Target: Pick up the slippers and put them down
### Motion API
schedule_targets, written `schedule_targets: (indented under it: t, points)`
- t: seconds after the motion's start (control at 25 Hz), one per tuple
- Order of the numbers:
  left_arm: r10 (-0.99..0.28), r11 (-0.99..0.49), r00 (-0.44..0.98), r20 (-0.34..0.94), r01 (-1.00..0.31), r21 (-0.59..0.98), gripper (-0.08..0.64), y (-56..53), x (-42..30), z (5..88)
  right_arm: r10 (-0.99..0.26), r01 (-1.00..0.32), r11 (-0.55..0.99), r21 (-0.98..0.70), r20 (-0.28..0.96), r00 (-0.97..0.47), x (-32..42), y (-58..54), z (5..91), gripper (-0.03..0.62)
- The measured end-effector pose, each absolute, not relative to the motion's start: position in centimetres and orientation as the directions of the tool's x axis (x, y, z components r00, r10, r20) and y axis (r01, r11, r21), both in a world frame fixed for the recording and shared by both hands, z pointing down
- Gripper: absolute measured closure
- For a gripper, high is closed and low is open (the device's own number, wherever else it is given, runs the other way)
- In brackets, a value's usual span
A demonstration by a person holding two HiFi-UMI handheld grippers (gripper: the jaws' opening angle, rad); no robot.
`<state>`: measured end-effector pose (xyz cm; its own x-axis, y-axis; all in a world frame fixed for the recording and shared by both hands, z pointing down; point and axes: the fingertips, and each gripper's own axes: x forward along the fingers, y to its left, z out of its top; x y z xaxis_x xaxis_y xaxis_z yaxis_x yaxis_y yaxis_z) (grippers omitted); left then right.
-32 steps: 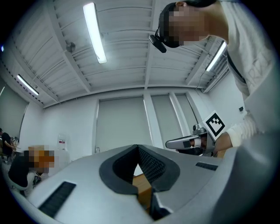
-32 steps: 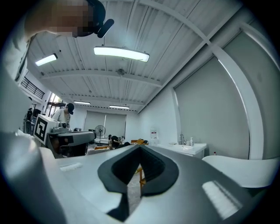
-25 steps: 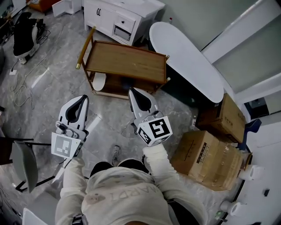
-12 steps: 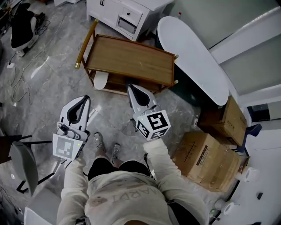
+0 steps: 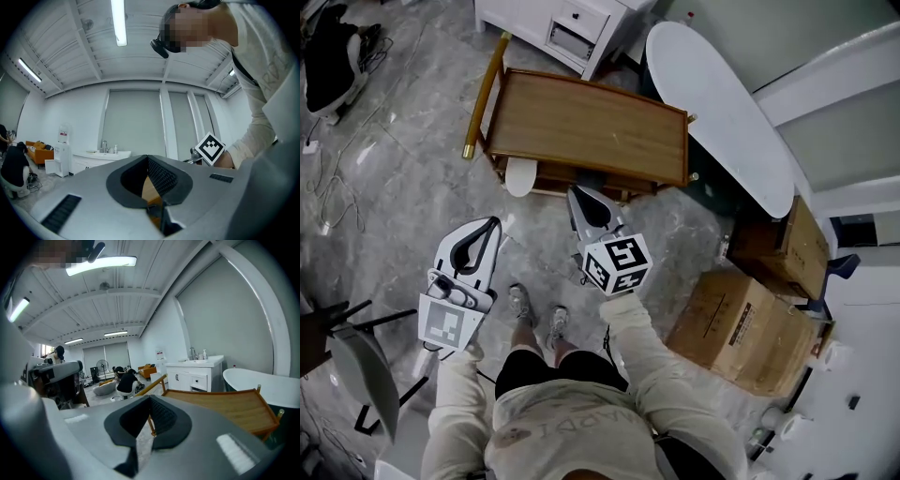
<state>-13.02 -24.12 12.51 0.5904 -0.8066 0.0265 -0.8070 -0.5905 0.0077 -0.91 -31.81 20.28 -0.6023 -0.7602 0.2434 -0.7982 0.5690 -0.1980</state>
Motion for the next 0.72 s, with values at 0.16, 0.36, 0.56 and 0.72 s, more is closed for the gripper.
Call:
schedule_targets:
  t: [0.16,0.36,0.56,0.72]
  points:
    - [-0.798,-0.601,0.601,0.047,-0.799,0.026,0.555,-25.7,-14.8,15.8,-0.75,-0.804,0.552,-0.222,0.291,-0.595,-3.0,-33.7,25.1,0.578]
    - [-0.799,-0.597,0.599,0.063,-0.801,0.039,0.555,-26.8,-15.7,20.4,-0.719,-0.802,0.544,-0.246,0.357,-0.597,-4.5,-35.2,32.0,0.554]
    - [-0.799,-0.597,0.598,0.058,-0.801,0.046,0.555,-26.4,-15.9,25.2,-0.701,-0.805,0.538,-0.25,0.398,-0.592,-5.6,-35.9,38.4,0.535]
    - [-0.799,-0.595,0.598,0.063,-0.802,0.056,0.555,-25.5,-15.8,29.7,-0.692,-0.801,0.544,-0.251,0.407,-0.597,-6.2,-36.5,43.2,0.515]
